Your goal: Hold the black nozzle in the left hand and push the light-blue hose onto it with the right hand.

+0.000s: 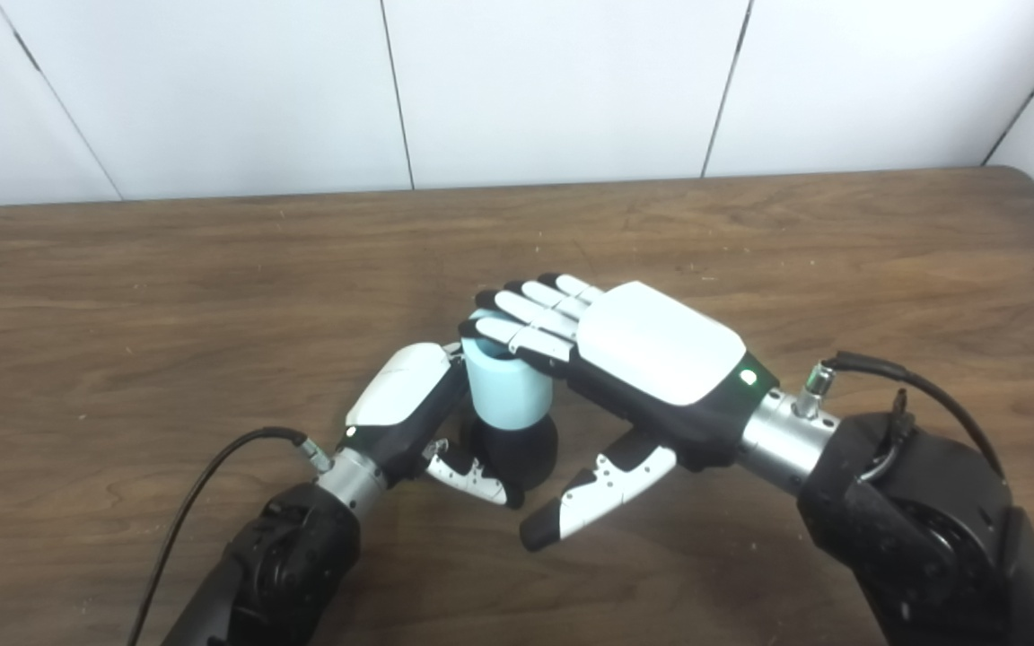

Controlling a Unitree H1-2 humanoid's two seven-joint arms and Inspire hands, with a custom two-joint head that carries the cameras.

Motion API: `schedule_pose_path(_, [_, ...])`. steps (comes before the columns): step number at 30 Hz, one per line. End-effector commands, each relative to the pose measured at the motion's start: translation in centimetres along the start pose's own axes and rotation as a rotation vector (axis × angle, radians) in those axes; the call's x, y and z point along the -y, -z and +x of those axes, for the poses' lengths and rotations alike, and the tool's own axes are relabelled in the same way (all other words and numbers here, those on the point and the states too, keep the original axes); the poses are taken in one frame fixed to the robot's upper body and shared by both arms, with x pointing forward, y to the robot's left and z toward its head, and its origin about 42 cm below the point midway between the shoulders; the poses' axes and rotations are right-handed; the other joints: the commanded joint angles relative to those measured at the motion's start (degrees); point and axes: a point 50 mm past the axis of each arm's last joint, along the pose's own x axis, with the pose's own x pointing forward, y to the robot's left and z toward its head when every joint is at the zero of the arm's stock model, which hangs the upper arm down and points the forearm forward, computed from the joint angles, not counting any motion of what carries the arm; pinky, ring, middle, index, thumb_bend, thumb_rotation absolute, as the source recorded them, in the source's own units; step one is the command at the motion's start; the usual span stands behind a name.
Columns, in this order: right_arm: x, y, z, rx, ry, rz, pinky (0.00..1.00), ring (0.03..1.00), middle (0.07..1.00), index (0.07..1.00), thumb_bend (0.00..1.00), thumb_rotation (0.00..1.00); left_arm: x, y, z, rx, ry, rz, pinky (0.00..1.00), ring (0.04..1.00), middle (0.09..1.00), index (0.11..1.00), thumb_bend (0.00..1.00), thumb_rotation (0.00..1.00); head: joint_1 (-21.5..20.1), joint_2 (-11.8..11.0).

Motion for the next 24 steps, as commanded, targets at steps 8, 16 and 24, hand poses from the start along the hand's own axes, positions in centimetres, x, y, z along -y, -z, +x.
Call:
schedule_pose_path(8, [2.0, -0.3, 0.0, 0.023, 0.049, -0.056, 1.0, 0.998, 1.0, 0.94, 0.67, 1.0, 1.6, 1.6, -0.1, -0.082, 0.091, -0.001, 0.91, 0.682, 0.516, 0.474, 0.52, 0.0, -0.03, 0.0])
schedule_pose_path(16, [1.1, 0.2, 0.0, 0.012, 0.044, -0.05, 1.0, 0.998, 1.0, 0.939, 0.67, 1.0, 1.4, 1.4, -0.1, -0.083, 0.093, 0.001, 0.92, 0.69, 0.52, 0.473, 0.52, 0.0, -0.12, 0.26])
schedule_pose_path(24, [0.1, 0.4, 0.5, 0.004, 0.027, -0.016, 1.0, 0.996, 0.997, 0.939, 0.67, 1.0, 1.4, 1.3, -0.3, -0.073, 0.094, 0.003, 0.92, 0.703, 0.51, 0.478, 0.52, 0.0, -0.11, 0.24])
